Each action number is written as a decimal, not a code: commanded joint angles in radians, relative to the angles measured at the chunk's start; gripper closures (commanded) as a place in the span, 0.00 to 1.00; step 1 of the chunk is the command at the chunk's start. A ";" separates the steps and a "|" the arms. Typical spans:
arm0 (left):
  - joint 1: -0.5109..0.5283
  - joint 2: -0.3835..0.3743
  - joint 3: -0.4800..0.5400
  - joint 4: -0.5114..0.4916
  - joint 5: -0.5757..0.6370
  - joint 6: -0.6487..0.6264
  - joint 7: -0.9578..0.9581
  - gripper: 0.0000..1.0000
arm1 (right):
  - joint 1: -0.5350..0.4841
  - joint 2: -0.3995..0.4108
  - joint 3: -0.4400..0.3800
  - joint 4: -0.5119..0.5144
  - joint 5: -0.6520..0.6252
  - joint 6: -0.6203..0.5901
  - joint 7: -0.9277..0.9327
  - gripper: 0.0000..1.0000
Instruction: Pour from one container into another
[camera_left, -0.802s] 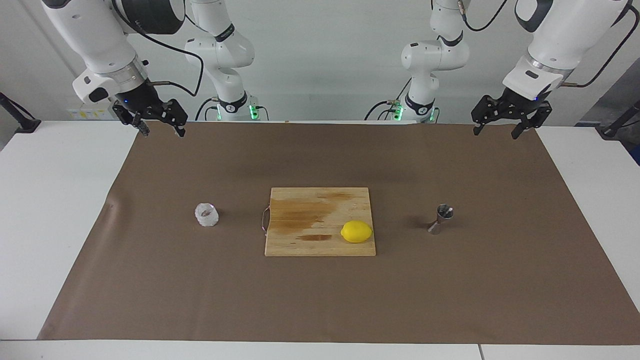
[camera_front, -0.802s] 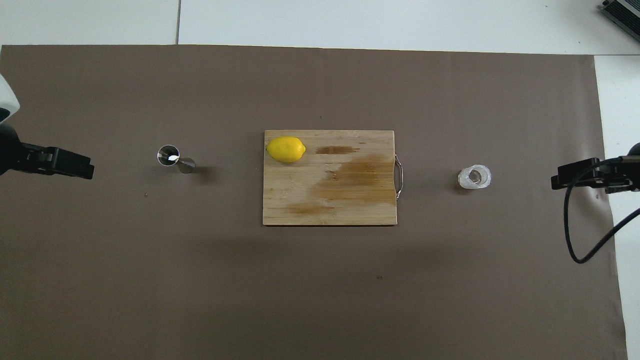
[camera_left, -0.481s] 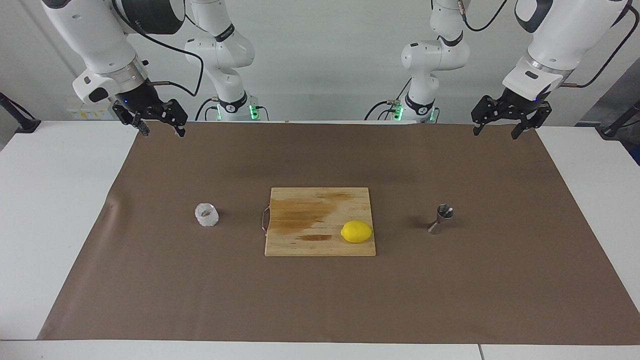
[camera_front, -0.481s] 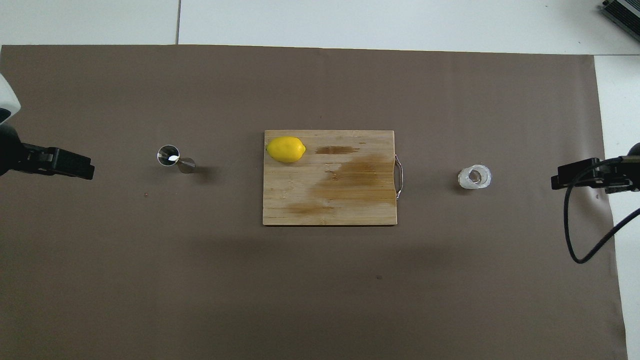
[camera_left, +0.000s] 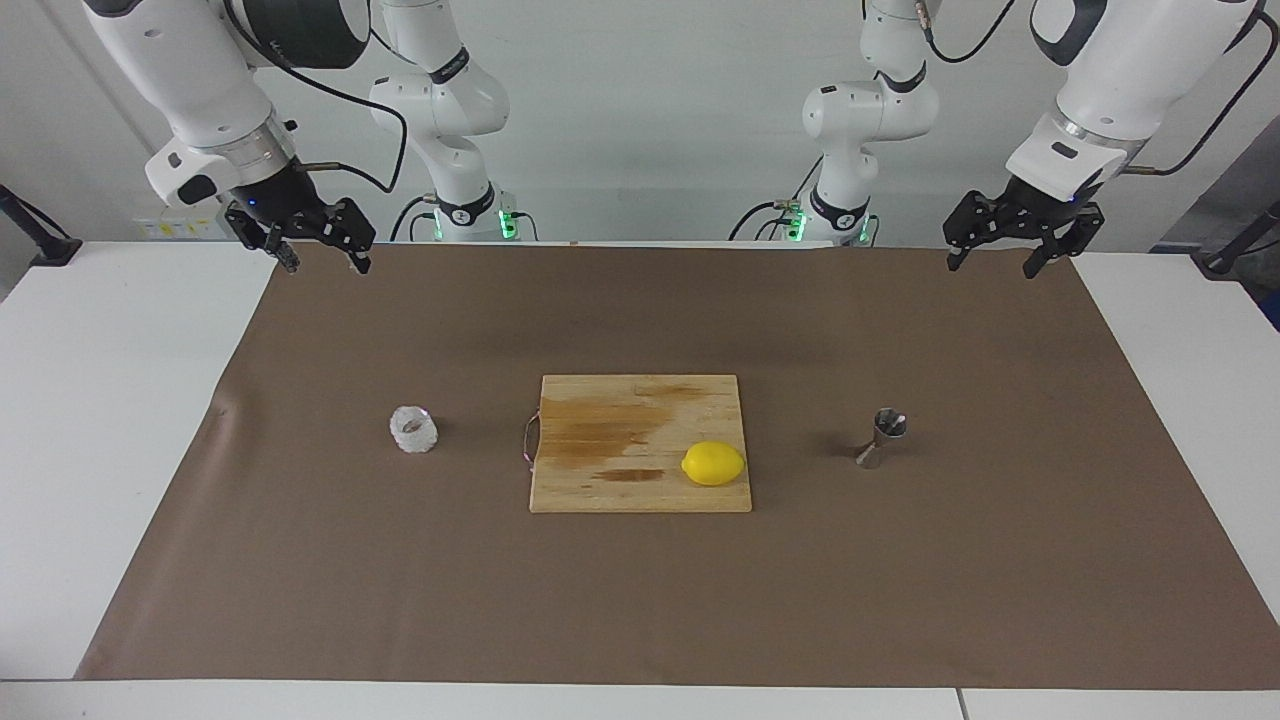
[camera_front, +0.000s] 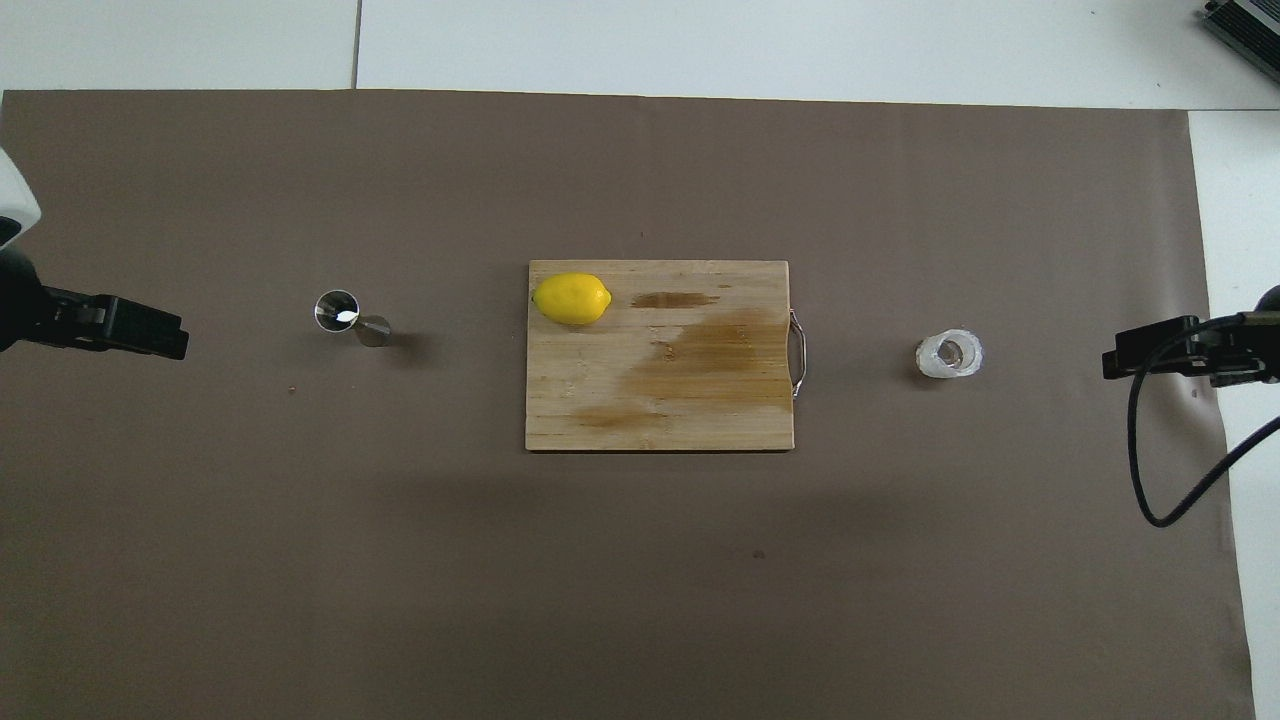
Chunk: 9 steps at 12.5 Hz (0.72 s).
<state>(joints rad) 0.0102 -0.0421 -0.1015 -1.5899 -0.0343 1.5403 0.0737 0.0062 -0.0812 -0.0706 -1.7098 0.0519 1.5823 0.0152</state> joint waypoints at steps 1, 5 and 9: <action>0.013 -0.019 -0.003 -0.025 -0.013 0.021 0.005 0.00 | -0.011 0.008 0.008 0.016 0.011 -0.015 0.005 0.00; 0.014 0.060 -0.003 0.039 -0.019 0.014 0.002 0.00 | -0.011 0.008 0.008 0.016 0.011 -0.015 0.005 0.00; 0.042 0.155 -0.003 0.103 -0.053 0.029 -0.099 0.00 | -0.011 0.009 0.008 0.016 0.011 -0.015 0.005 0.00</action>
<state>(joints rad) 0.0286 0.0530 -0.0994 -1.5520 -0.0651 1.5681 0.0196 0.0062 -0.0812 -0.0706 -1.7098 0.0519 1.5823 0.0152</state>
